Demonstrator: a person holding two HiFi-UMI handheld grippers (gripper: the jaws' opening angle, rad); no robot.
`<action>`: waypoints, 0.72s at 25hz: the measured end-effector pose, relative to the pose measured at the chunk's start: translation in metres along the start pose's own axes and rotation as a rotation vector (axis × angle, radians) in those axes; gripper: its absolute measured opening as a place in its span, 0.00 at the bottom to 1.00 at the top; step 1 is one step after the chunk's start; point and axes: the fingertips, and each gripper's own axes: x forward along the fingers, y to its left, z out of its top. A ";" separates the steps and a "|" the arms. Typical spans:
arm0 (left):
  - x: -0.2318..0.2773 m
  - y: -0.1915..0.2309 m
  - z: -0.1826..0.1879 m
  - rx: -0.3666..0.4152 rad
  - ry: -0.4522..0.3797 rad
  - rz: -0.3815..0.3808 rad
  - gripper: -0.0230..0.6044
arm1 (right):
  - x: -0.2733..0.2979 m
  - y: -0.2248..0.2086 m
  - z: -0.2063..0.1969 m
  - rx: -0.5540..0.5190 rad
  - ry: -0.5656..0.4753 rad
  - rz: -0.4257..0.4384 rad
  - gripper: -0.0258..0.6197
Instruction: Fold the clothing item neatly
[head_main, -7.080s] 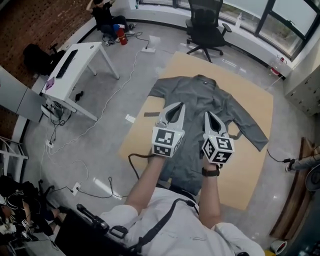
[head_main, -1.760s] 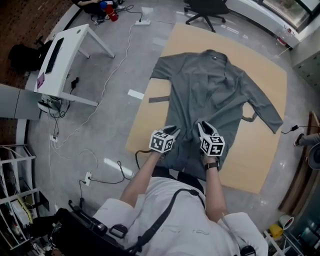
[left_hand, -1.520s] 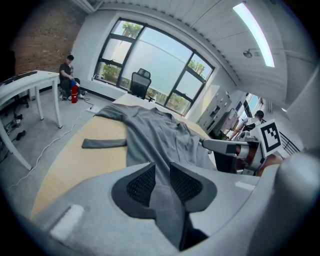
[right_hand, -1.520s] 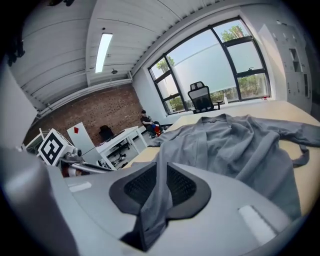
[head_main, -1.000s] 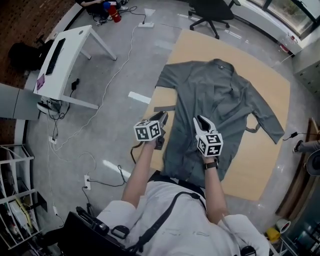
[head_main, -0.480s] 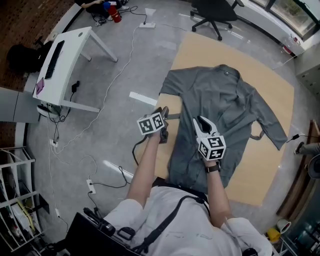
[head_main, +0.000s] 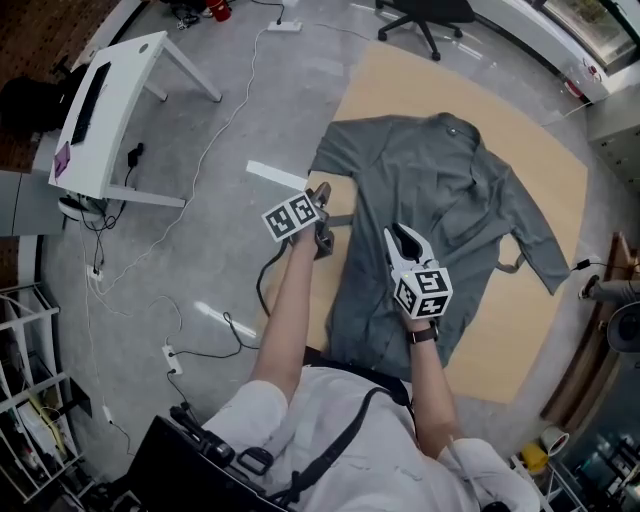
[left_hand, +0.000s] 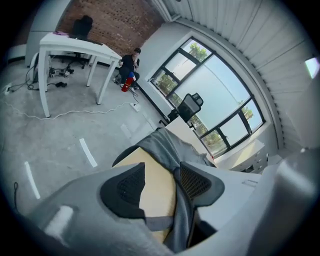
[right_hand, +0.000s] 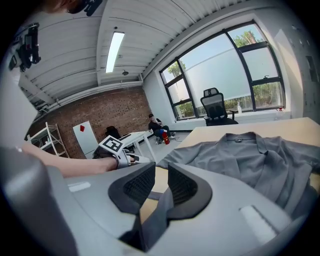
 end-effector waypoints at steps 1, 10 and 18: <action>0.001 0.002 -0.005 -0.020 0.001 -0.001 0.40 | -0.005 -0.002 -0.004 0.004 0.007 -0.006 0.16; 0.031 0.005 0.008 -0.204 -0.078 -0.028 0.40 | -0.017 -0.019 -0.006 0.019 0.004 -0.040 0.16; 0.065 0.022 0.016 -0.341 -0.092 0.055 0.40 | -0.034 -0.033 -0.016 0.036 0.007 -0.071 0.16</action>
